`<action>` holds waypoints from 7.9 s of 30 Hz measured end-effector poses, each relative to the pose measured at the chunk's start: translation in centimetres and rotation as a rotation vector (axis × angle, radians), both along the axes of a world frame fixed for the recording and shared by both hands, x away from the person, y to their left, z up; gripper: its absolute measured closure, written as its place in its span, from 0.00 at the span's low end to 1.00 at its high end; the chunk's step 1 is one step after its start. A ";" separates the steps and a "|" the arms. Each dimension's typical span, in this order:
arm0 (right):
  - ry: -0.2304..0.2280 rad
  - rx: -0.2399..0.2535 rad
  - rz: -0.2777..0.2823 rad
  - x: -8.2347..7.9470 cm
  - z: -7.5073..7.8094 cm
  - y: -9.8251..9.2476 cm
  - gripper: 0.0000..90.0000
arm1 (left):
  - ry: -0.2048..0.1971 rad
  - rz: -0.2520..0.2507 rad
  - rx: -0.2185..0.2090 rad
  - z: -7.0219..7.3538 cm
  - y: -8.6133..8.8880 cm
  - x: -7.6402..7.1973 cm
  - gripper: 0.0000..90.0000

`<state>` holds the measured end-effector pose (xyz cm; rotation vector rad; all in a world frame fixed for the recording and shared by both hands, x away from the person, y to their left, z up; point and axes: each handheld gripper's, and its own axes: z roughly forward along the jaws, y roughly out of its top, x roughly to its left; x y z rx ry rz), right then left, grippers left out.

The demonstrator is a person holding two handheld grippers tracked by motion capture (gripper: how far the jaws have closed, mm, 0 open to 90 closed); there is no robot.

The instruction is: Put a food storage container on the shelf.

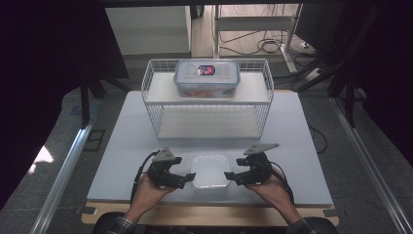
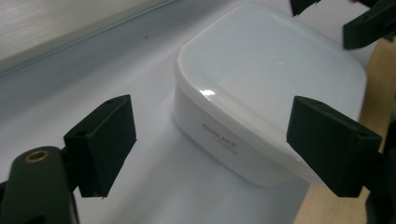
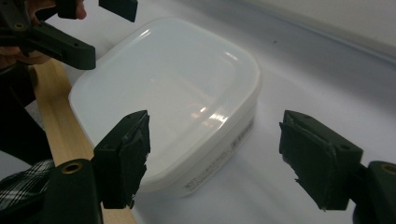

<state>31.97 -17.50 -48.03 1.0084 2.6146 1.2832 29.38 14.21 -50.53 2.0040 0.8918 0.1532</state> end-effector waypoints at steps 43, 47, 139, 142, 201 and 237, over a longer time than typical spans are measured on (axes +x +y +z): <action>0.106 0.149 -0.164 -0.5 0.5 -0.2 0.88 | 0.094 0.110 -0.157 1.4 0.2 -0.8 0.88; 0.065 0.145 -0.162 -0.6 1.0 -0.3 0.88 | 0.076 0.111 -0.155 2.0 0.1 -0.7 0.88; -0.235 0.289 -0.232 10.9 23.5 2.8 0.86 | -0.193 0.193 -0.228 24.6 2.0 10.9 0.82; -0.222 0.296 -0.233 11.3 23.5 2.8 0.85 | -0.195 0.185 -0.234 24.6 2.0 11.2 0.76; -0.277 0.255 -0.291 14.7 23.4 4.2 0.39 | -0.247 0.298 -0.154 24.8 0.6 15.2 0.25; -0.279 0.237 -0.118 10.7 19.0 1.1 0.16 | -0.289 0.155 -0.022 21.1 1.1 10.2 0.06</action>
